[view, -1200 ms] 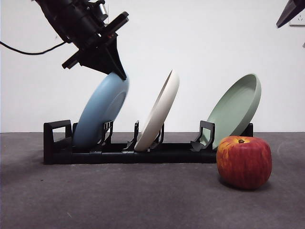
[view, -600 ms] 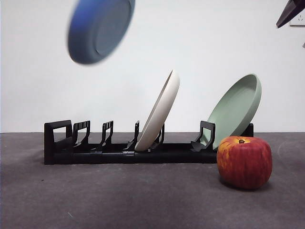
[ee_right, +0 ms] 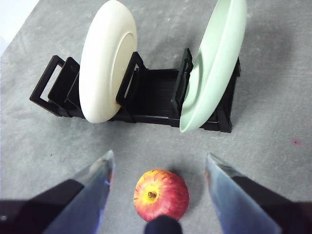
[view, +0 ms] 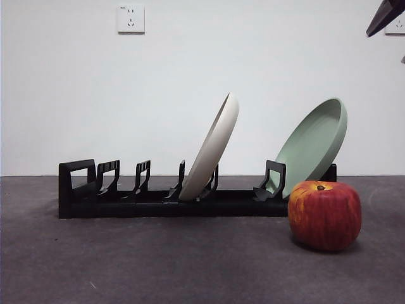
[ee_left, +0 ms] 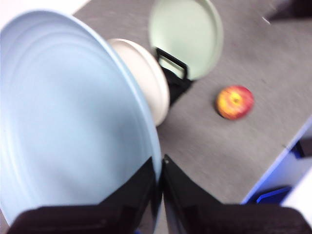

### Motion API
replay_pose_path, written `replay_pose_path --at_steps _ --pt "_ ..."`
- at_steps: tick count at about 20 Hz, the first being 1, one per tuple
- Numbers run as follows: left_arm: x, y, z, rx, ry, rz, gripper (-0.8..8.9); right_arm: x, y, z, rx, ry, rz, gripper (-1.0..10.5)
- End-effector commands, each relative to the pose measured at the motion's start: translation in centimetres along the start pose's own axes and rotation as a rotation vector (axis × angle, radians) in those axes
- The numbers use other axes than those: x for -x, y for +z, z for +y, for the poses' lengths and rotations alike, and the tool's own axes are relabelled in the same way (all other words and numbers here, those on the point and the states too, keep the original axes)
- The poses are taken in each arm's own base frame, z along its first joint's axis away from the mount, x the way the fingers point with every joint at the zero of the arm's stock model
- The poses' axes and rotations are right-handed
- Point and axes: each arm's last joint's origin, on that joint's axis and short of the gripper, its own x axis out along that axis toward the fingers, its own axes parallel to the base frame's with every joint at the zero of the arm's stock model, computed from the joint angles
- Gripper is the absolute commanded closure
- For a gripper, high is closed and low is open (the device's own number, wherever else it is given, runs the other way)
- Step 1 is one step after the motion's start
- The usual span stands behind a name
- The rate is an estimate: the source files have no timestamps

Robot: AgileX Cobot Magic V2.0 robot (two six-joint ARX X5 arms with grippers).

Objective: Take the blue plate from the plate rack,put the plate on the table,take the apple from the table,put the apple in the plate

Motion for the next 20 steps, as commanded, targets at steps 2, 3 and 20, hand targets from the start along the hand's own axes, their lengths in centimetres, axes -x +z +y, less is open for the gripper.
replay_pose_path --at_steps 2,3,20 --pt "-2.7 -2.1 -3.6 -0.011 0.063 0.06 8.22 0.1 0.1 0.1 0.012 0.002 -0.007 6.3" --pt "-3.9 -2.9 -4.6 -0.026 0.067 0.083 8.22 0.1 0.1 0.1 0.012 0.003 -0.008 6.3" --pt "-24.4 -11.2 -13.0 -0.265 -0.079 0.416 8.22 0.1 0.1 0.1 0.012 0.002 -0.007 6.3"
